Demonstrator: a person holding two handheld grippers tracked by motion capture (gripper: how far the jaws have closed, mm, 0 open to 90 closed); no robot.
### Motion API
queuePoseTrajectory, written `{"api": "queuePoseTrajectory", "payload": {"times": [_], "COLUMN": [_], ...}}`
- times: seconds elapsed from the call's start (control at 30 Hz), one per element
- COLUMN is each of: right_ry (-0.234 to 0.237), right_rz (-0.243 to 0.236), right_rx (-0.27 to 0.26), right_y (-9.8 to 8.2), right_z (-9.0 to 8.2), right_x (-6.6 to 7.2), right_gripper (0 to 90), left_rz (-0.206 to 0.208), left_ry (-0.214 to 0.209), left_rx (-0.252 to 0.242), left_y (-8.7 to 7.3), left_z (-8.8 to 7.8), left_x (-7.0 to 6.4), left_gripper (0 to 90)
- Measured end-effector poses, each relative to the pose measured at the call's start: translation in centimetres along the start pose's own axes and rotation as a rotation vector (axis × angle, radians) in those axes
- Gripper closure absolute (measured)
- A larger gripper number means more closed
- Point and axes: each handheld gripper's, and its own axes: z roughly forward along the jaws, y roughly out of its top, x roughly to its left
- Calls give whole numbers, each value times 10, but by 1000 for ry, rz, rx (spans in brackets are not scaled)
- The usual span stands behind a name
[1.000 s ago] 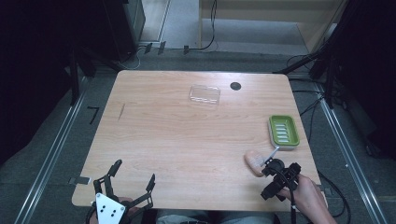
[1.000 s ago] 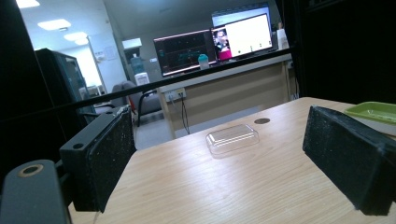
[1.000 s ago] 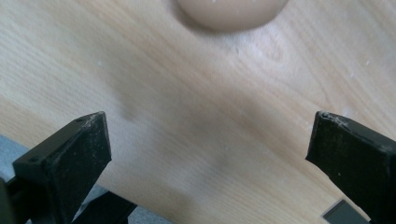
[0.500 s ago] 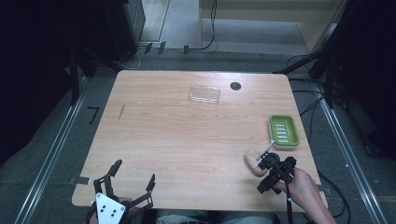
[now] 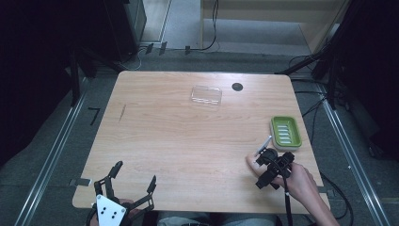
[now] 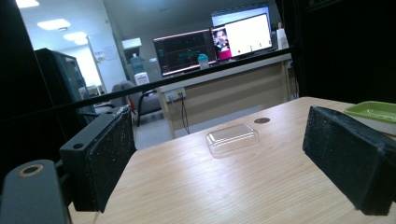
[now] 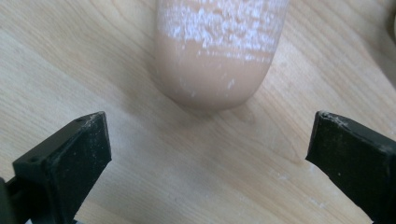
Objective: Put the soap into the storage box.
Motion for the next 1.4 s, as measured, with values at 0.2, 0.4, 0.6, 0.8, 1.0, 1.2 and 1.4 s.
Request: {"api": "queuePoseTrajectory", "payload": {"times": [0.2, 0.4, 0.6, 0.8, 1.0, 1.2, 1.4], "right_ry": [4, 4, 14, 18, 20, 31, 39], "right_rz": [-1, -8, -3, -2, -6, 10, 21], "right_rx": [-3, -8, 5, 7, 15, 21, 25], "right_y": [8, 16, 22, 28, 32, 35, 41], "right_z": [-1, -1, 1, 4, 6, 9, 12], "right_x": [-1, -4, -4, -7, -8, -13, -16], "right_gripper": [0, 0, 0, 0, 0, 0, 0], "left_rz": [-2, 0, 0, -1, -1, -1, 0], "left_ry": [0, 0, -1, -1, 0, -1, -1], "left_rx": [2, 2, 2, 0, 1, 1, 1], "left_y": [0, 0, 0, 0, 0, 0, 0], "left_z": [0, 0, 0, 0, 0, 0, 0], "left_x": [0, 0, 0, 0, 0, 0, 0], "left_gripper": [99, 99, 99, 99, 99, 99, 99]}}
